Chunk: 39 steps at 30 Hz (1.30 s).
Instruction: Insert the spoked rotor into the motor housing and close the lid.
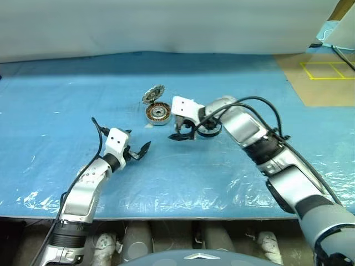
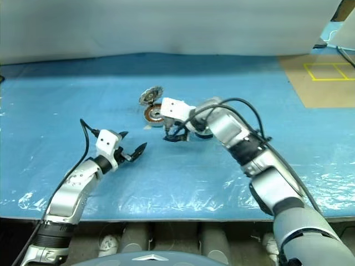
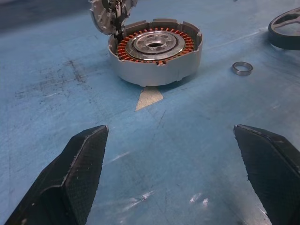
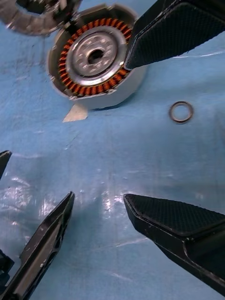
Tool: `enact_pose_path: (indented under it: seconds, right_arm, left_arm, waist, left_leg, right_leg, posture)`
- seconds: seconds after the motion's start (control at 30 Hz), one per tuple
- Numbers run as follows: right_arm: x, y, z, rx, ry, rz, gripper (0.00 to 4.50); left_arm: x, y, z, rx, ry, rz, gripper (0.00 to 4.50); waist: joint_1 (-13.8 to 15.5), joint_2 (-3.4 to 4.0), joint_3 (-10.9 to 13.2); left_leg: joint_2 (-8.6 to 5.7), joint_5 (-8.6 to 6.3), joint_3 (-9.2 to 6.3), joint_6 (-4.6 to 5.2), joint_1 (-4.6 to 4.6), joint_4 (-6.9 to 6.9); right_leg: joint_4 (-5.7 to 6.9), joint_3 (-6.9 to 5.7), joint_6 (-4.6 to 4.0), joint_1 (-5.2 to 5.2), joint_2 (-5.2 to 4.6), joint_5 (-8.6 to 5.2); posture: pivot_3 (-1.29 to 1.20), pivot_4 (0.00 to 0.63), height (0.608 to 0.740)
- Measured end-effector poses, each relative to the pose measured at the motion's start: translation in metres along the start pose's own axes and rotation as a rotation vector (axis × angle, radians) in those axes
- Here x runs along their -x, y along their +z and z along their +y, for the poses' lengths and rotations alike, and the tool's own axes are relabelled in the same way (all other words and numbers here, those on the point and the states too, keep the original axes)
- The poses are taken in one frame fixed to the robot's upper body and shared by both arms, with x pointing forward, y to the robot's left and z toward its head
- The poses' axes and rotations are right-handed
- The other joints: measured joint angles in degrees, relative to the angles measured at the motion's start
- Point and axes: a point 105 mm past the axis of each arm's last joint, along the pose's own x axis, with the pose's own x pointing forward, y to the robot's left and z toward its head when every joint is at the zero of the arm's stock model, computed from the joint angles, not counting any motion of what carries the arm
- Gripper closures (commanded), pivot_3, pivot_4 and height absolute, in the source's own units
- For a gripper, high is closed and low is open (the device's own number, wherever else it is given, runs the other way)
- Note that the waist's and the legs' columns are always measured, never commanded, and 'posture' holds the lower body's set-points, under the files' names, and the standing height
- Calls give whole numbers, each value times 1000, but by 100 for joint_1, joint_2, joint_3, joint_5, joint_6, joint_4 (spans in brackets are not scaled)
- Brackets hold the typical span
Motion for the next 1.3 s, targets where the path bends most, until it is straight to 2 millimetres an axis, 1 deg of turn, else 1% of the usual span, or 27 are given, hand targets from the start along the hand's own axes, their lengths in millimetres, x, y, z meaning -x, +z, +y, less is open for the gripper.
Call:
enact_pose_path:
  seconds: [0.1, 0.17, 0.3, 0.5, 0.67, 0.87, 1.1, 1.2, 1.3]
  right_arm:
    - [-11, 2, -9, 31, 11, 21, 69]
    - [-19, 0, -14, 41, 12, 42, 69]
    - [-31, -3, -23, 52, -8, 69, 69]
    - [-38, -9, -34, 56, -60, 93, 69]
    - [-41, -3, -39, 59, -91, 78, 69]
    - [-47, 3, -38, 50, -97, 61, 69]
    - [-57, 12, -31, 59, -82, 30, 69]
    - [-58, 11, -30, 51, -88, 28, 69]
    - [-59, 8, -31, 46, -102, 39, 69]
  left_arm:
    - [6, -5, -1, 4, 13, 3, 0]
    - [10, -10, -3, 5, 18, 0, 0]
    - [13, -12, -4, -1, 24, -3, 0]
    - [13, -11, -4, -11, 27, -11, 0]
    - [12, -9, -5, -10, 28, -24, 0]
    - [11, -9, -5, -7, 35, -30, 0]
    - [13, -12, -5, 3, 56, -24, 0]
    - [15, -15, -4, 8, 69, -14, 0]
    - [18, -14, -4, 6, 79, -18, 0]
  waist:
    - [-4, -1, 1]
    - [4, -2, 1]
    - [0, -1, 1]
    - [-10, 0, 1]
    - [-80, 0, 2]
    - [-113, 0, 2]
    - [-115, 0, 2]
    - [-112, 0, 2]
    - [-114, 0, 2]
  left_leg:
    - [3, 0, -1, 1, -3, 10]
    - [4, -1, 0, 2, -5, 15]
    - [7, -2, 0, 3, -4, 20]
    - [7, -3, 0, 4, -8, 20]
    - [7, -13, 0, 22, -19, 20]
    - [7, -14, 0, 25, -22, 21]
    - [8, -15, 1, 25, -23, 21]
    - [8, -15, 1, 25, -24, 22]
    - [9, -15, 1, 25, -23, 22]
  right_leg:
    - [12, -2, -5, -2, 0, -3]
    - [15, -2, -5, -3, -2, -3]
    - [28, -2, -7, -6, -2, -4]
    - [32, -2, -11, -12, -2, -6]
    - [39, -2, -15, -27, -1, -9]
    - [42, -2, -17, -33, -1, -10]
    - [42, -2, -18, -34, -1, -10]
    - [43, -2, -18, -34, -1, -10]
    - [43, -3, -18, -34, -1, -10]
  posture:
    - [0, 150, 740]
    - [0, 150, 740]
    - [0, 150, 740]
    - [0, 150, 740]
    - [0, 150, 740]
    - [0, 150, 740]
    - [0, 150, 740]
    - [0, 150, 740]
    - [0, 150, 740]
